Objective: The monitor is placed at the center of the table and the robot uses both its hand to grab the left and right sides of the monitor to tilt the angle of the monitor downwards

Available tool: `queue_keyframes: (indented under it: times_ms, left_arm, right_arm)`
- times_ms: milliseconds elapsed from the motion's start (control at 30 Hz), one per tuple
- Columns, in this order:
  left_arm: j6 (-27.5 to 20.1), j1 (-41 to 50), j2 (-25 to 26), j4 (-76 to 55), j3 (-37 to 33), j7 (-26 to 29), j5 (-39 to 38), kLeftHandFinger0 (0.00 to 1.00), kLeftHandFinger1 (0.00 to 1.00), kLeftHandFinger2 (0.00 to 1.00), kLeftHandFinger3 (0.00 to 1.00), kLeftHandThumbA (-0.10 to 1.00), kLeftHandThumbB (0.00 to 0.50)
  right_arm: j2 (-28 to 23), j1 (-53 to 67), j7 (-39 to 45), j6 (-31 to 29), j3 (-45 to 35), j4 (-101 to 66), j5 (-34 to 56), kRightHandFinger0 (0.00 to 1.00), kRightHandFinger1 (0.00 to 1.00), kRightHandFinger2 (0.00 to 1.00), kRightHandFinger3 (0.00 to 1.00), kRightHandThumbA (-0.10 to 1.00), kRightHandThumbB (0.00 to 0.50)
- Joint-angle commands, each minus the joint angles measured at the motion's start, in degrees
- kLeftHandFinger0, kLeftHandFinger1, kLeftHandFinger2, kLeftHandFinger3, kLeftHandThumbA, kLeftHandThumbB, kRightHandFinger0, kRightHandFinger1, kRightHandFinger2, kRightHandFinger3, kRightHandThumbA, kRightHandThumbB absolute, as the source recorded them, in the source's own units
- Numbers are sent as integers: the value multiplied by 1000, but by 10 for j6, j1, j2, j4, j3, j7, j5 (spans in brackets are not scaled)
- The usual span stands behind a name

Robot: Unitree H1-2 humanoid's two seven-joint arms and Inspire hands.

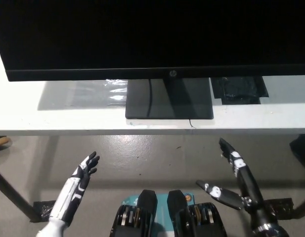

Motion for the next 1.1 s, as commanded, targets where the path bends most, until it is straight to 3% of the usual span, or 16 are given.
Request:
queue_keyframes:
  times_ms: [0, 133, 267, 367, 433, 533, 600, 700, 800, 933, 1000, 1067]
  left_arm:
    - [-37, 20, 19, -107, 7, -21, -39, 1000, 1000, 1000, 1000, 967, 331]
    - [-37, 36, 37, -203, 28, -19, -67, 1000, 1000, 1000, 1000, 912, 339]
    - [-37, 40, 49, -255, 57, -12, -77, 1000, 1000, 1000, 1000, 935, 327]
    - [-37, 33, 46, -305, 111, 15, -76, 1000, 1000, 1000, 1000, 973, 298]
    - [-24, 29, 53, -327, 137, 23, -90, 1000, 1000, 1000, 1000, 994, 325]
    - [-32, 6, 74, -312, 175, 21, -112, 1000, 1000, 1000, 1000, 1000, 292]
    - [-27, -2, 75, -302, 193, 24, -120, 1000, 1000, 1000, 1000, 1000, 321]
    - [-37, -27, 84, -272, 234, 21, -126, 1000, 1000, 1000, 1000, 1000, 278]
    - [-37, -43, 98, -251, 255, 14, -145, 1000, 1000, 1000, 1000, 1000, 327]
    - [-34, -51, 107, -242, 265, 14, -159, 1000, 1000, 1000, 1000, 1000, 333]
    - [-37, -76, 123, -216, 298, 1, -164, 1000, 1000, 1000, 1000, 1000, 251]
    - [-37, -84, 125, -203, 311, -2, -155, 1000, 1000, 1000, 1000, 1000, 255]
  right_arm:
    - [-30, 30, -34, -46, 11, -87, -29, 1000, 1000, 1000, 1000, 989, 362]
    - [-47, 59, -52, -46, 3, -159, -29, 1000, 1000, 1000, 1000, 1000, 389]
    - [-58, 61, -77, -46, -6, -201, -34, 1000, 1000, 1000, 1000, 1000, 388]
    - [-69, 58, -115, -46, -18, -250, -41, 1000, 1000, 1000, 1000, 1000, 348]
    - [-80, 45, -146, -46, -25, -262, -62, 1000, 1000, 1000, 1000, 1000, 332]
    - [-97, 23, -159, -46, -60, -260, -54, 1000, 1000, 1000, 1000, 1000, 290]
    - [-103, 14, -157, -46, -77, -252, -49, 1000, 1000, 1000, 1000, 1000, 314]
    - [-120, -8, -138, -46, -110, -238, -32, 1000, 1000, 1000, 1000, 1000, 323]
    - [-129, -24, -129, -46, -139, -220, -30, 1000, 1000, 1000, 1000, 1000, 336]
    - [-133, -34, -119, -46, -155, -209, -26, 1000, 1000, 1000, 1000, 1000, 327]
    - [-147, -57, -111, -43, -185, -182, -1, 1000, 1000, 1000, 1000, 1000, 392]
    - [-151, -62, -107, -35, -196, -178, 4, 1000, 1000, 1000, 1000, 1000, 396]
